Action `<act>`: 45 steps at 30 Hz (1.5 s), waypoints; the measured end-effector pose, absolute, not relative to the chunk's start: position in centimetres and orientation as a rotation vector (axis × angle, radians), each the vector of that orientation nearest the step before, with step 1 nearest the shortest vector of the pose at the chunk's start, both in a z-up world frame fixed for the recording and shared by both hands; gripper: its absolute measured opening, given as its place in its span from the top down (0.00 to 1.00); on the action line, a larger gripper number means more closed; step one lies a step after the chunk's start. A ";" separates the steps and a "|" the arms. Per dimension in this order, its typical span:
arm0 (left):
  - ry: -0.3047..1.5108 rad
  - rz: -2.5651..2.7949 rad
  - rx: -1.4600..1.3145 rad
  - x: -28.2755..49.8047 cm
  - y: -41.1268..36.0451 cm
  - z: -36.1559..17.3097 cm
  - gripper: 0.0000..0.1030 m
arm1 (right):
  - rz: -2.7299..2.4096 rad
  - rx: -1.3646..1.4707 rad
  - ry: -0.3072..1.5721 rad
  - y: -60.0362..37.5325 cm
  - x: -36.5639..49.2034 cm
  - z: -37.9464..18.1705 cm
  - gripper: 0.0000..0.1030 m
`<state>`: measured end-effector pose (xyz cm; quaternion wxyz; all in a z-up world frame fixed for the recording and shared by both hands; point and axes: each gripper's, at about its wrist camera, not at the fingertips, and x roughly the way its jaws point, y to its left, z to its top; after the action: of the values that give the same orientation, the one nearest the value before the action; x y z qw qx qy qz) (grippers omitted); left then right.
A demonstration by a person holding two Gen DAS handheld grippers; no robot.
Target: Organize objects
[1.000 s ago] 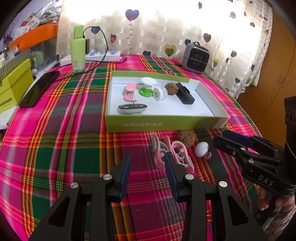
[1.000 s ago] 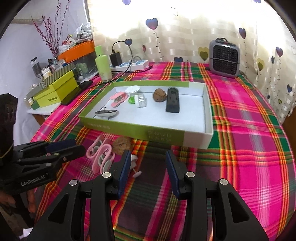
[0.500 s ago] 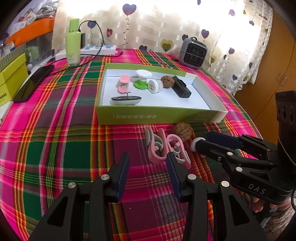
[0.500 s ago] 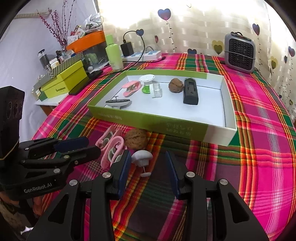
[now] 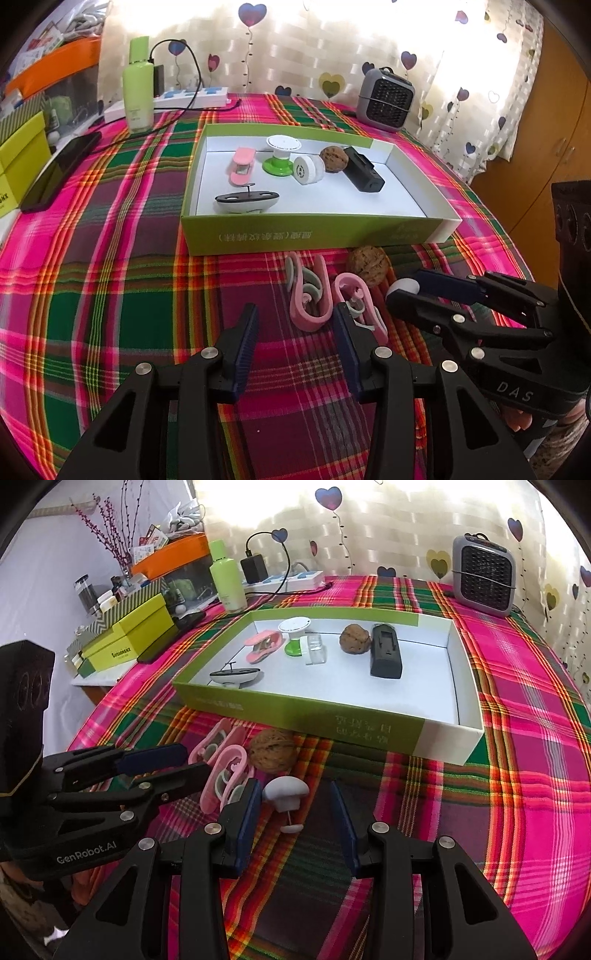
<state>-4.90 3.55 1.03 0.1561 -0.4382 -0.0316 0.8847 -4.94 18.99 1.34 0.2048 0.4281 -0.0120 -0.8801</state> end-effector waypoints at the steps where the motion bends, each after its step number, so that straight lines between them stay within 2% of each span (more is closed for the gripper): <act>1: -0.088 2.533 -1.254 -4.9 3.6 1.0 0.62 | -2.455 1.196 -0.031 19.0 -5.0 1.3 0.61; 7: -0.100 2.535 -1.254 -5.2 3.5 1.0 0.62 | -2.461 1.202 -0.029 19.2 -5.0 1.3 0.62; 13: -0.096 2.548 -1.254 -5.8 3.3 1.1 0.62 | -2.467 1.206 -0.030 19.4 -5.0 1.2 0.73; 34: 0.009 2.591 -1.233 -6.6 4.4 0.9 0.62 | -2.470 1.209 -0.043 19.6 -5.1 1.2 0.73; 37: 0.010 2.596 -1.234 -6.7 4.3 0.9 0.64 | -2.470 1.209 -0.041 19.6 -5.1 1.2 0.73; 42: 0.002 2.616 -1.242 -6.8 3.9 0.9 0.76 | -2.471 1.209 -0.041 19.6 -5.1 1.2 0.73; 45: 0.000 2.617 -1.243 -6.7 3.8 0.9 0.79 | -2.473 1.209 -0.039 19.6 -5.1 1.3 0.73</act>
<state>-6.75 3.81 0.93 0.1220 -0.4259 0.0000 0.8965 -5.11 19.62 1.25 0.1932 0.4308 -0.0141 -0.8814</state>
